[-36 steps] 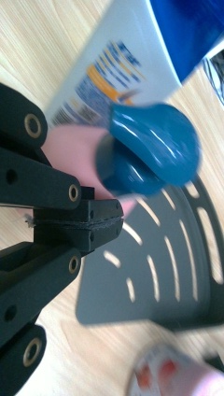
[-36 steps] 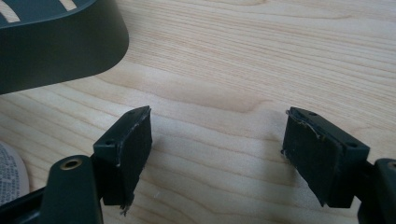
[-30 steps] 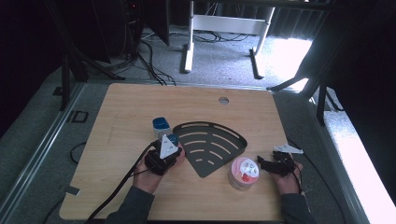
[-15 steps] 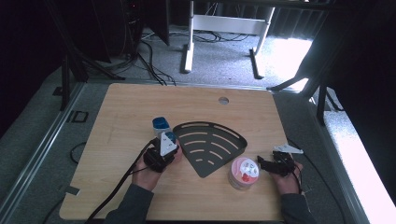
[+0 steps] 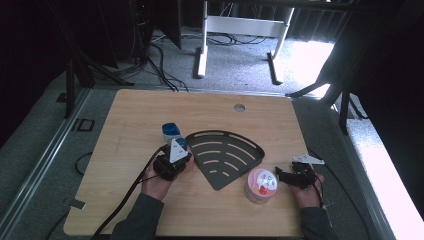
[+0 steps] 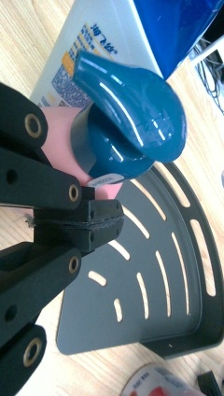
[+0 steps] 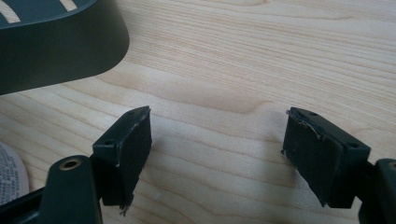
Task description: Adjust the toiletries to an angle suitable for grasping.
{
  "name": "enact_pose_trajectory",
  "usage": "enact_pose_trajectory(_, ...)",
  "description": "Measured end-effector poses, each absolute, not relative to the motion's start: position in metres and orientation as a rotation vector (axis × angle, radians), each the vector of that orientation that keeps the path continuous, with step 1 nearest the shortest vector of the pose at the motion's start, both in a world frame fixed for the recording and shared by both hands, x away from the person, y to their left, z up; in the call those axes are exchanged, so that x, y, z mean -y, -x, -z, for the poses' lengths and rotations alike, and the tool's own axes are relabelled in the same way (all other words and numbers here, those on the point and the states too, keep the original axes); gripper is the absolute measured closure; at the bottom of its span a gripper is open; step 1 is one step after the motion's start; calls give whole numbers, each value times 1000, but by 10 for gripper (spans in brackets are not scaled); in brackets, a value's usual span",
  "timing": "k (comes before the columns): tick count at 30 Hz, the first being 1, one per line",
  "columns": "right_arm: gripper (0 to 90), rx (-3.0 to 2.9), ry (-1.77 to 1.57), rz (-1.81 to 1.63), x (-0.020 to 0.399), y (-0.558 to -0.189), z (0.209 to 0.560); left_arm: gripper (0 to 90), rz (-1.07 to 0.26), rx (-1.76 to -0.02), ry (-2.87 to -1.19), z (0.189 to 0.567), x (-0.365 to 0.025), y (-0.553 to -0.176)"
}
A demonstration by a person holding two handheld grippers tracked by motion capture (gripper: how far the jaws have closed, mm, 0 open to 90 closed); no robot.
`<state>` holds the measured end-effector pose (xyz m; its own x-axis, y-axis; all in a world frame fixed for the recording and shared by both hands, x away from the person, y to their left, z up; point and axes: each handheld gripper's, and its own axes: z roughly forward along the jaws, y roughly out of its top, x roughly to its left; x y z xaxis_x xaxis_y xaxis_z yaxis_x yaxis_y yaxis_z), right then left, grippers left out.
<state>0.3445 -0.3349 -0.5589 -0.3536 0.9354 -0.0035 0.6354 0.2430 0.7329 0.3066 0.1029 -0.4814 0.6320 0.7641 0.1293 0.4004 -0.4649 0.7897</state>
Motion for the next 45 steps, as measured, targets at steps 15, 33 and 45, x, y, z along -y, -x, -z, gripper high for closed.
enact_pose_trajectory(15, 259, -2078, -1431, -907, 335, -344, 559, 875, -526, -870, -2114, 494, -104, -302)
enact_pose_trajectory(33, 899, -2192, -1306, -1002, 323, -291, 538, 854, -425, -797, -2180, 514, -80, -294)
enact_pose_trajectory(45, 900, -2221, -1265, -1119, 312, -278, 535, 875, -332, -770, -2200, 525, -67, -291)
